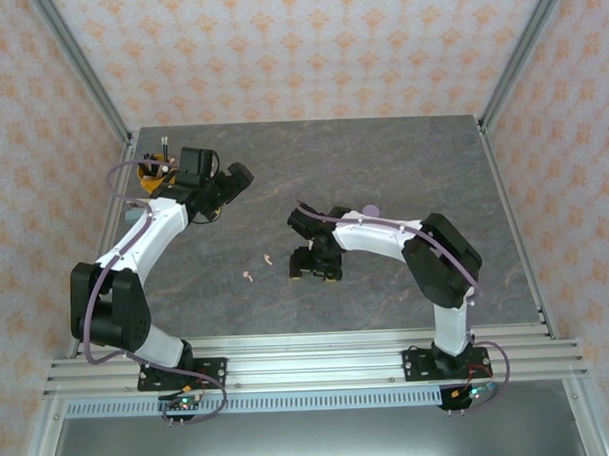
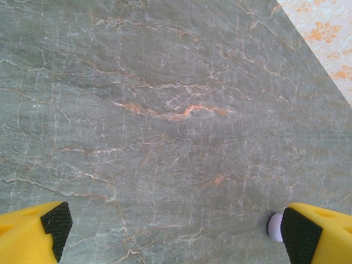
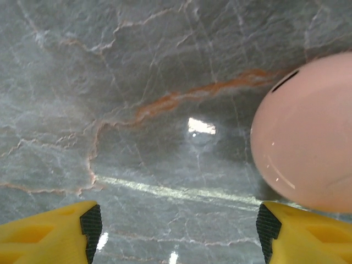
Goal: Insert wireless bluetooth earbuds into charging case
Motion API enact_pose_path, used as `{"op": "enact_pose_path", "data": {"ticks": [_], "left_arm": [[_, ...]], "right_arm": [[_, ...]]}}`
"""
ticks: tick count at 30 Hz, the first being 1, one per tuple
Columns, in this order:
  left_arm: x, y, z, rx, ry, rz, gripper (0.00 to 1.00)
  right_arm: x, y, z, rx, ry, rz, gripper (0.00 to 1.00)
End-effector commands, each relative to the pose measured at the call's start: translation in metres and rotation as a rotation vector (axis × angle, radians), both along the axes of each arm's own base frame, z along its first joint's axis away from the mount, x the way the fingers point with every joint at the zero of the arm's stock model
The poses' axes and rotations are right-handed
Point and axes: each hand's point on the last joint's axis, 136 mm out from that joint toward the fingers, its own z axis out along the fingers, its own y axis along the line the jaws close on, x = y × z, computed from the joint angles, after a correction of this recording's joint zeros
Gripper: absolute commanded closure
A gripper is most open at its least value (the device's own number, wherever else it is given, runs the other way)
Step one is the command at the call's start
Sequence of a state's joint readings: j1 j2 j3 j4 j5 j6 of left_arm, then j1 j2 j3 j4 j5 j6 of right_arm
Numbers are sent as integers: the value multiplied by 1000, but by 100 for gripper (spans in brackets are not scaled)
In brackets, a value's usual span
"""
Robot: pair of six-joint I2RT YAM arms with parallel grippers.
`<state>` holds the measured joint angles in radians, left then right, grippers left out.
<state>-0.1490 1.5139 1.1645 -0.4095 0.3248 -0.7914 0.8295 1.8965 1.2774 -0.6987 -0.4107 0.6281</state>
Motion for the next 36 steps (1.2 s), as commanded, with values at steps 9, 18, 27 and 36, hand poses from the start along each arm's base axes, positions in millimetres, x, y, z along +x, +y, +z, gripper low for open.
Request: {"op": "enact_pose_path", "data": {"ticks": [9,18,27,36], "left_arm": [[5,0,15,17,-36,-3,0],[5,0,12,14,-33,-6,0],[9,-2,13,3,-42,-7,0],[9,-3,11,-1,-36,-12,0]], "right_arm": [[33,-31,4,-68,-58,-82,25],[58,-54,25,-81,-109,-147,24],[61,-65,49,-102,-132,-251,16],[58,-46,46,-193,-171,90,14]]}}
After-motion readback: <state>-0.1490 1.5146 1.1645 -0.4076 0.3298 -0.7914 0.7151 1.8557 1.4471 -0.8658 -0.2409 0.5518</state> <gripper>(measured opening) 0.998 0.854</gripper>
